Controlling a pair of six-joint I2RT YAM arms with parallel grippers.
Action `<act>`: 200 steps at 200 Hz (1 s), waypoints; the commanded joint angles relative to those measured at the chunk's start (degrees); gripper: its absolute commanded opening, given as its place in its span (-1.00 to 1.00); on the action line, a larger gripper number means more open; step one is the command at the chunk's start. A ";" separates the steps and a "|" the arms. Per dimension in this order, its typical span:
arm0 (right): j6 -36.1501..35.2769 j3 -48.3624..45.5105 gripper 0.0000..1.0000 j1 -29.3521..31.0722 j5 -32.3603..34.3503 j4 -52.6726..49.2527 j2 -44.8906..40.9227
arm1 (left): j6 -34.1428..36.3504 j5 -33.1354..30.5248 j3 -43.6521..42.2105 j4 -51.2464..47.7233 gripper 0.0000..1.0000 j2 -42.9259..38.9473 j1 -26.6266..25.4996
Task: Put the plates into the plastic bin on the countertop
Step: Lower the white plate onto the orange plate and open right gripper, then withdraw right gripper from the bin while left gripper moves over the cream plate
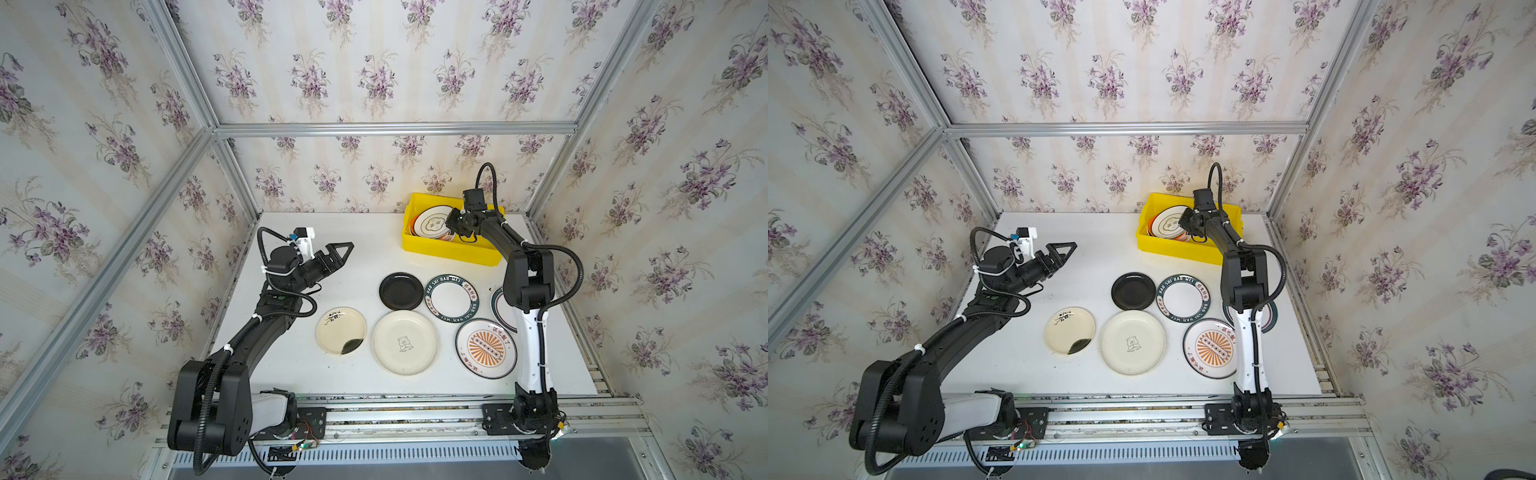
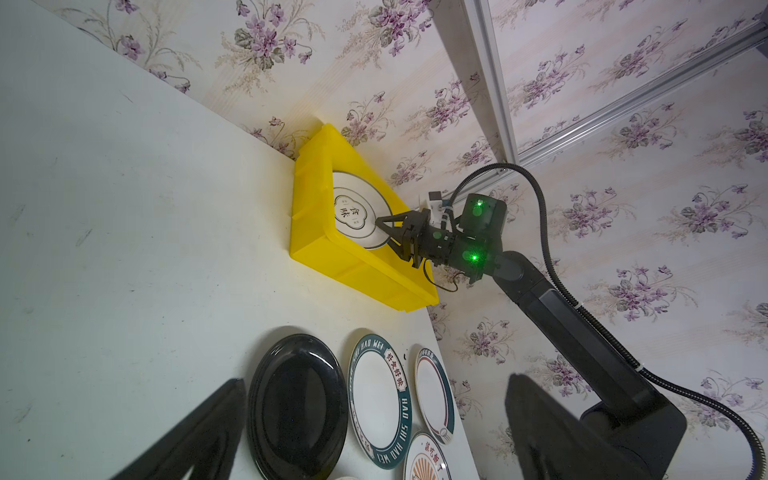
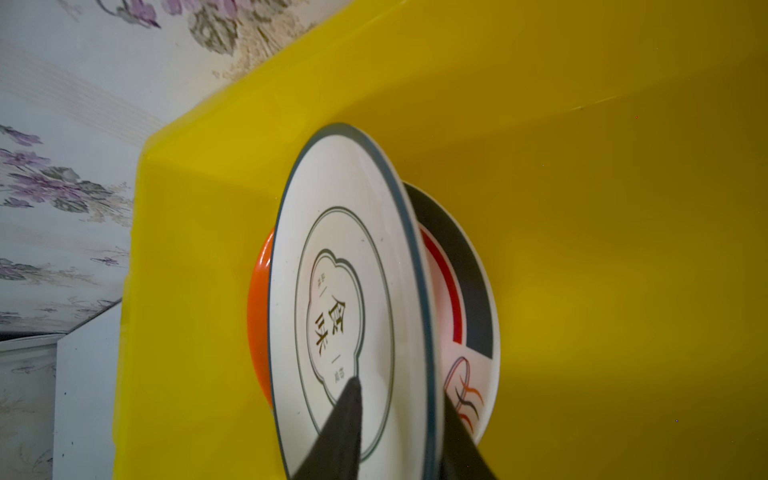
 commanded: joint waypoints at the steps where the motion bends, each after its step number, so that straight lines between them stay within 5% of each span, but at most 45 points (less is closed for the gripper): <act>1: -2.07 1.86 -0.11 0.11 -0.98 -2.56 0.42 | 0.31 0.16 0.53 0.79 0.99 -0.15 -0.20; 40: -4.57 1.88 0.28 0.12 -0.45 -3.40 -0.76 | 1.57 -2.53 1.37 -2.90 0.99 -0.77 -0.92; 52: -5.45 1.85 0.62 0.12 0.54 -4.16 -1.45 | 2.06 -3.26 1.84 -4.72 0.99 -0.84 -1.01; 80: -7.74 1.77 0.92 0.03 4.03 -6.96 -3.29 | 2.24 -3.84 1.72 -6.72 0.99 -1.96 -1.02; 127: -11.80 -2.81 0.98 0.03 8.24 -6.50 -9.52 | 3.71 -8.91 0.43 -14.86 0.99 -6.34 -1.01; 200: -15.58 -28.82 0.99 0.12 7.46 7.63 -33.67 | 3.91 -13.91 -3.34 -26.86 0.99 -16.11 -1.14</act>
